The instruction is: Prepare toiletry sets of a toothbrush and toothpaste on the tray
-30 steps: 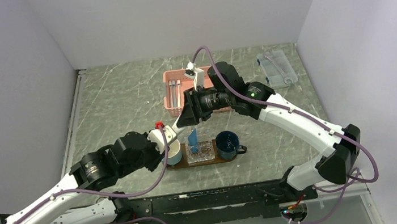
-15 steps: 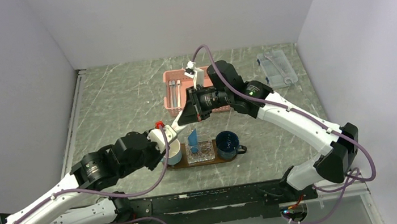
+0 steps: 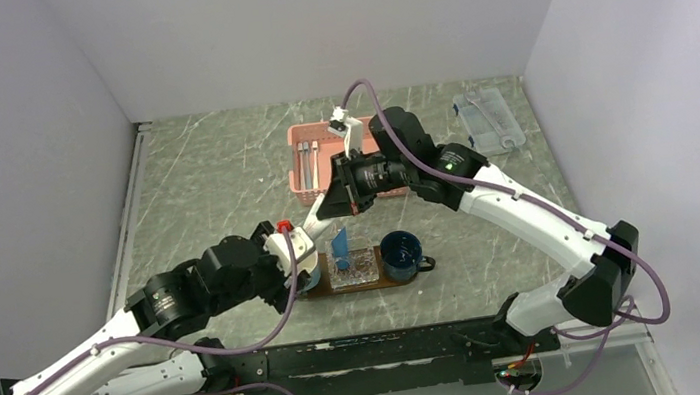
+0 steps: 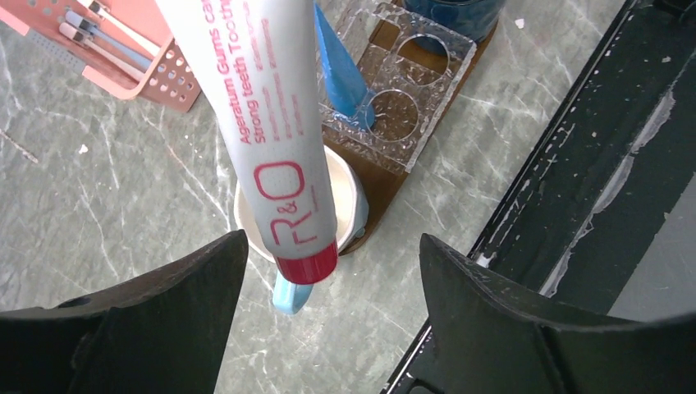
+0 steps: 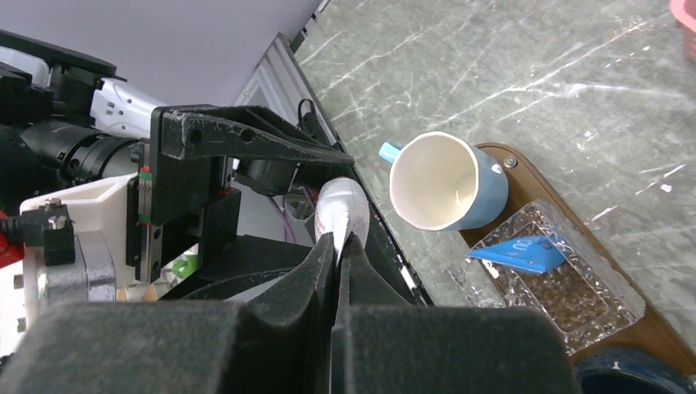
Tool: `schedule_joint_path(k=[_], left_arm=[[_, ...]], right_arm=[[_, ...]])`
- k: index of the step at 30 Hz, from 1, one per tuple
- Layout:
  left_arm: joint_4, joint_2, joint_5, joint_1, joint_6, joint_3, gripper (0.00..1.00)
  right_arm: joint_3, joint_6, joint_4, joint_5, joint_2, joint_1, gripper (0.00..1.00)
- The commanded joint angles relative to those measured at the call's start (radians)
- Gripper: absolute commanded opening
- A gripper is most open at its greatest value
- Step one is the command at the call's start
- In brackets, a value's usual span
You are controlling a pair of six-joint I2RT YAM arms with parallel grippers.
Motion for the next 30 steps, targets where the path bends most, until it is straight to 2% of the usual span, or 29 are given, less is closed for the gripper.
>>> schedule_joint_path(k=[1, 6, 10, 16, 23, 30], left_arm=[[0.050, -0.025, 0.043, -0.005, 0.010, -0.002, 0.85], [0.067, -0.016, 0.044, -0.003, 0.001, -0.005, 0.90], [0.062, 0.012, 0.055, -0.001, -0.019, 0.000, 0.99], [0.067, -0.013, 0.017, 0.002, -0.046, 0.003, 0.99], [0.096, -0.110, -0.055, 0.002, -0.106, -0.005, 0.99], [0.097, -0.181, -0.131, 0.003, -0.131, -0.012, 0.98]], right_arm=[[0.031, -0.048, 0.000, 0.042, -0.078, 0.002, 0.00], [0.041, -0.121, -0.083, 0.124, -0.129, 0.002, 0.00], [0.031, -0.181, -0.127, 0.187, -0.193, 0.002, 0.00], [0.027, -0.253, -0.197, 0.274, -0.271, 0.003, 0.00], [0.026, -0.331, -0.285, 0.381, -0.325, 0.003, 0.00], [0.002, -0.365, -0.322, 0.454, -0.315, 0.035, 0.00]])
